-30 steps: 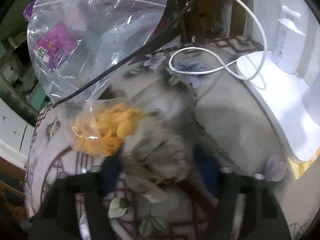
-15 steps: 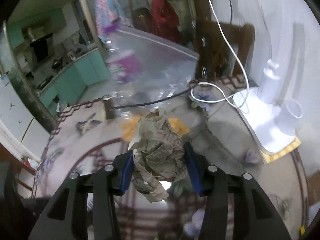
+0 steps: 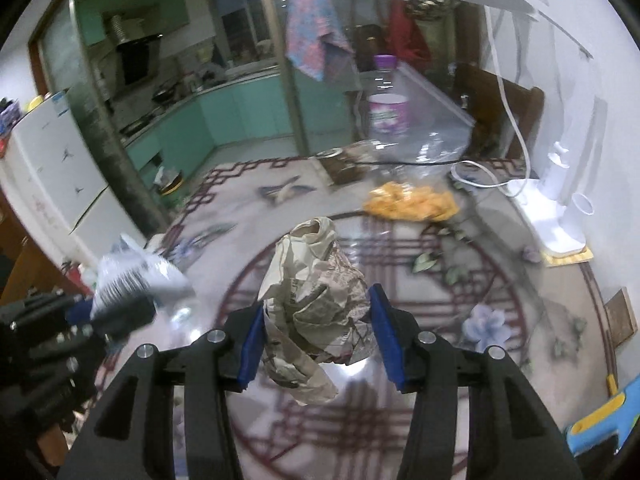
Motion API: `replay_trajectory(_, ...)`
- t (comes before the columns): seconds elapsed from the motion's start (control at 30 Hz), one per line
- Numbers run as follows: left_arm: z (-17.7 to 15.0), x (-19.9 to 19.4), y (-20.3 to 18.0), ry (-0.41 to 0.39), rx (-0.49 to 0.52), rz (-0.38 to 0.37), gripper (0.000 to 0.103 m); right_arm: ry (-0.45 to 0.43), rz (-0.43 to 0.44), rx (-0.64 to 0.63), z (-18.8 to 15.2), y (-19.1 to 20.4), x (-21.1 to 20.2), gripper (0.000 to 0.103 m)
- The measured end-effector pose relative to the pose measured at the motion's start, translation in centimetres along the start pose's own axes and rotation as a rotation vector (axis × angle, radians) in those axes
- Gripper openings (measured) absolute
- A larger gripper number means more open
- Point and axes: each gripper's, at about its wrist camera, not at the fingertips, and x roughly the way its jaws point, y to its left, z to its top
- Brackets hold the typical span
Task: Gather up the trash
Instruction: 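Carry the wrapper and tissue over the red bucket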
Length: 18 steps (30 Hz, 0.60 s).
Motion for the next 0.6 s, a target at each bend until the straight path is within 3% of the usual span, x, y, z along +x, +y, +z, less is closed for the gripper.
replay_trajectory(0.27, -3.4, -5.5, 6.9, -0.053, -0.113, 0.075, 0.022, 0.001, 0.045, -0.053, -1.4, 7.6, -1.2, 0.048)
replay_trajectory(0.6, -5.5, -9.0, 14.2, -0.081, -0.149, 0.061, 0.022, -0.006, 0.041, -0.094, -2.2, 16.8, -1.7, 0.048)
